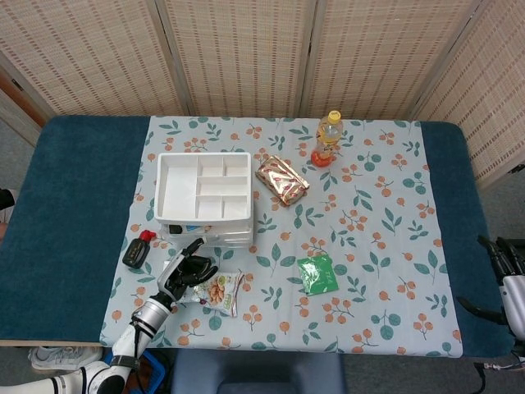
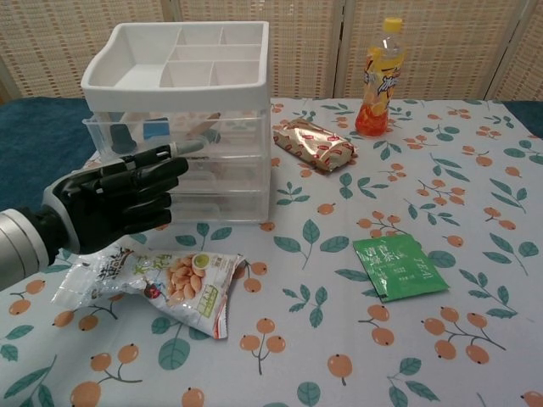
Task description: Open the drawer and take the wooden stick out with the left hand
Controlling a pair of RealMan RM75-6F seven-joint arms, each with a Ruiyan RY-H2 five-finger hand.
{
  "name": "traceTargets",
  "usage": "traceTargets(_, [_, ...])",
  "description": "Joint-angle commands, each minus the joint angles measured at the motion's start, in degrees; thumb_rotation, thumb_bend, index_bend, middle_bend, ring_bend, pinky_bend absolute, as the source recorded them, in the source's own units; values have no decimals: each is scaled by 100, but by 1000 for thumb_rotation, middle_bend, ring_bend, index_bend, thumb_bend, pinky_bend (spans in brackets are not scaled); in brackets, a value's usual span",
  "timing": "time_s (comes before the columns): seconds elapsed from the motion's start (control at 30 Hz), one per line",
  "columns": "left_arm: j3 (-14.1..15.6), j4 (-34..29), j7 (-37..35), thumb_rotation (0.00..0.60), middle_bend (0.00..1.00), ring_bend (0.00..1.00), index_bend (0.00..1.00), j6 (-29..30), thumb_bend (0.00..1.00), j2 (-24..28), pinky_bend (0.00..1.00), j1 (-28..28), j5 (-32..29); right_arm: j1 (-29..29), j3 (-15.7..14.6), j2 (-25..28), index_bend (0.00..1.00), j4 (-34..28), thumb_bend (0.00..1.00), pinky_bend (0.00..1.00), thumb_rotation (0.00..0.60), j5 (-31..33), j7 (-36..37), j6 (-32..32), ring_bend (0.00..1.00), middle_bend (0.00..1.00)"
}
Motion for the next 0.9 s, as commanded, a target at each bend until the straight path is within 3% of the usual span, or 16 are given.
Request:
traceTargets(0.03, [35, -17, -22, 600, 875, 996, 251, 19, 260, 12, 1000, 18, 27, 3, 0, -2, 0, 1, 121, 133, 600, 3, -1, -7, 84, 131])
traceTargets(0.8, [586, -320, -242, 600, 875, 996, 255, 399, 260, 358, 1000, 269, 559, 18, -9, -18, 0, 0, 120, 133, 600, 0, -21, -29, 84, 131])
traceTargets(0.9, [636, -338, -192, 600, 875, 996, 210, 433, 260, 384, 1000, 286, 568, 28, -8, -22, 0, 3, 120, 133, 600, -9, -20, -37, 84, 131])
